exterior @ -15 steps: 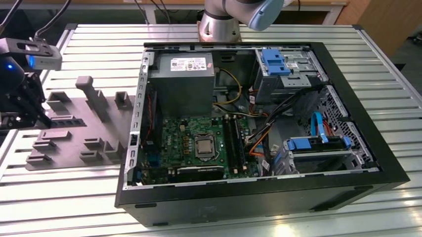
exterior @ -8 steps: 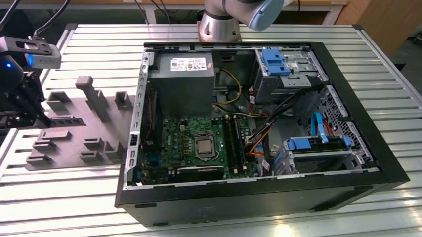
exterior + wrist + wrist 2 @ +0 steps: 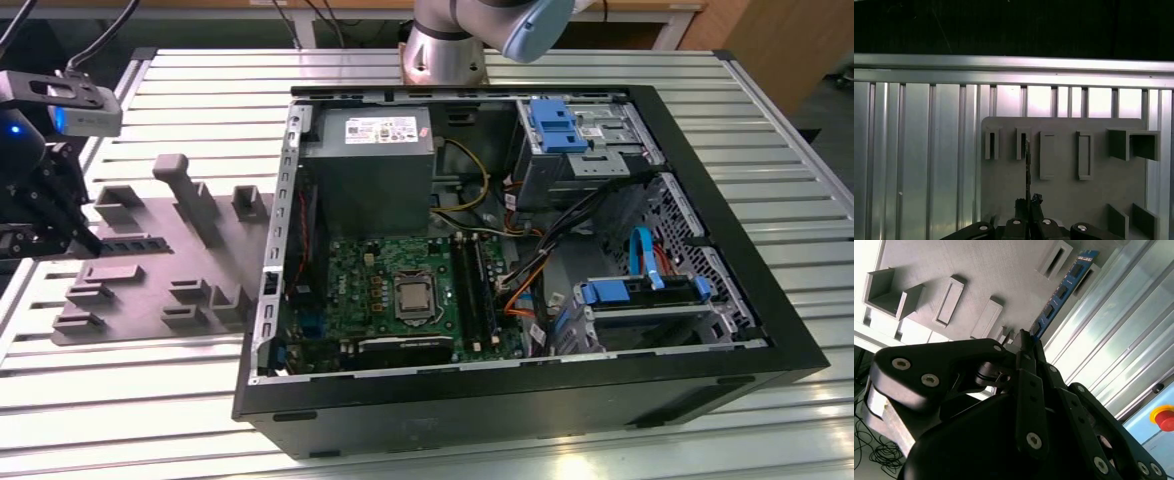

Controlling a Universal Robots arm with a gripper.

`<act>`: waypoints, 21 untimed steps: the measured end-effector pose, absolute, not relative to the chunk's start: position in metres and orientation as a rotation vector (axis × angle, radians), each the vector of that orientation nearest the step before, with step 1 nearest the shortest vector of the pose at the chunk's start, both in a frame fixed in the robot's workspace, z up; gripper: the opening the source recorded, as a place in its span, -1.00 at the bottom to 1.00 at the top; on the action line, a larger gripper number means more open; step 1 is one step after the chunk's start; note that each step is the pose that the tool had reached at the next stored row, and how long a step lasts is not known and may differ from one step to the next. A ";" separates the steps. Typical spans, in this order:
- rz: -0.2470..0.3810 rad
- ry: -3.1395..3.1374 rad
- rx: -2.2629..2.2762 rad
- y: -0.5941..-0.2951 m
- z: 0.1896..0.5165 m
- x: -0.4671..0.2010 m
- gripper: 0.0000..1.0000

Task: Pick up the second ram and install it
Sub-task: 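Pick up the second ram and move it above second insertion slot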

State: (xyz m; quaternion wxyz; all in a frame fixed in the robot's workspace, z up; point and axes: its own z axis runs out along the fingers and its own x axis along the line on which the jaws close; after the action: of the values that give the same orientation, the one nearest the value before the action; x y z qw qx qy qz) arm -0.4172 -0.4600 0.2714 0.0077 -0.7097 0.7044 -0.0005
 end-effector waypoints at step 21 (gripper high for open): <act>-0.002 2.202 -2.219 -0.460 0.281 -0.417 -0.72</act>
State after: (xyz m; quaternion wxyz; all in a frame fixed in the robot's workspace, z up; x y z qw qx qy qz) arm -0.4172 -0.4600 0.2814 0.0077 -0.7097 0.7044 -0.0005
